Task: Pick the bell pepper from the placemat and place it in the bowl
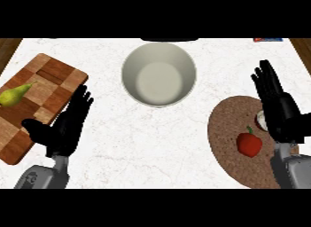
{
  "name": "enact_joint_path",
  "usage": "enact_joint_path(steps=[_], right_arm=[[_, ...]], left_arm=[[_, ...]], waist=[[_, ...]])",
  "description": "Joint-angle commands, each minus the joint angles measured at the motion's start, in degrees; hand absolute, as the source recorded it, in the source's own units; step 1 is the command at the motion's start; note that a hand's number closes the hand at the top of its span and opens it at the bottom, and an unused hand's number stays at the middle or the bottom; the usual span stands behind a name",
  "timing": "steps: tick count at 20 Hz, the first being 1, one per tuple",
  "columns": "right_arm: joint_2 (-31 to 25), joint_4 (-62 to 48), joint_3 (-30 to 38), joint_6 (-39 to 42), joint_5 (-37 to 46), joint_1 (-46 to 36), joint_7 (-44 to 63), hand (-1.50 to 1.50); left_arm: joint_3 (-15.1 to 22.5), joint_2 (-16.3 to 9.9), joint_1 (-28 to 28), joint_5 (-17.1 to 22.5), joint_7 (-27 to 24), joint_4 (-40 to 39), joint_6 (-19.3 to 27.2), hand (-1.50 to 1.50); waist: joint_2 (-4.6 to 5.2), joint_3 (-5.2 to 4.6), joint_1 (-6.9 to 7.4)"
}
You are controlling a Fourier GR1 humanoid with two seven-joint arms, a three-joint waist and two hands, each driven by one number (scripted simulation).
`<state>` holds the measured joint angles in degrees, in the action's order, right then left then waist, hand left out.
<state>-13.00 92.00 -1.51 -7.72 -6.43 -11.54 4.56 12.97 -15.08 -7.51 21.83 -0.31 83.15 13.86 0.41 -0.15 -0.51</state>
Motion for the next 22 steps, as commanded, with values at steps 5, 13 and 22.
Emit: enact_joint_path(steps=[5, 13, 22], right_arm=[[7.76, -0.01, -8.68, 1.01, 1.51, -7.73, -1.54, -1.5], [7.54, -0.15, -17.16, -26.77, 38.54, 3.7, -7.33, -1.5], [-0.06, 18.58, -20.83, -13.03, 62.48, 12.13, 23.31, -1.5]], left_arm=[[-9.03, -9.43, -6.17, -4.66, -3.21, 2.99, 1.89, 0.0], [-13.82, -13.69, -4.38, -2.2, -4.18, 2.54, -1.61, 0.0], [-15.63, -13.66, -3.95, -1.63, -4.18, 1.22, -2.81, 0.0]], waist=[[-0.48, 0.15, 2.29], [-0.73, 0.01, 0.5], [-1.02, -0.21, -1.26]])
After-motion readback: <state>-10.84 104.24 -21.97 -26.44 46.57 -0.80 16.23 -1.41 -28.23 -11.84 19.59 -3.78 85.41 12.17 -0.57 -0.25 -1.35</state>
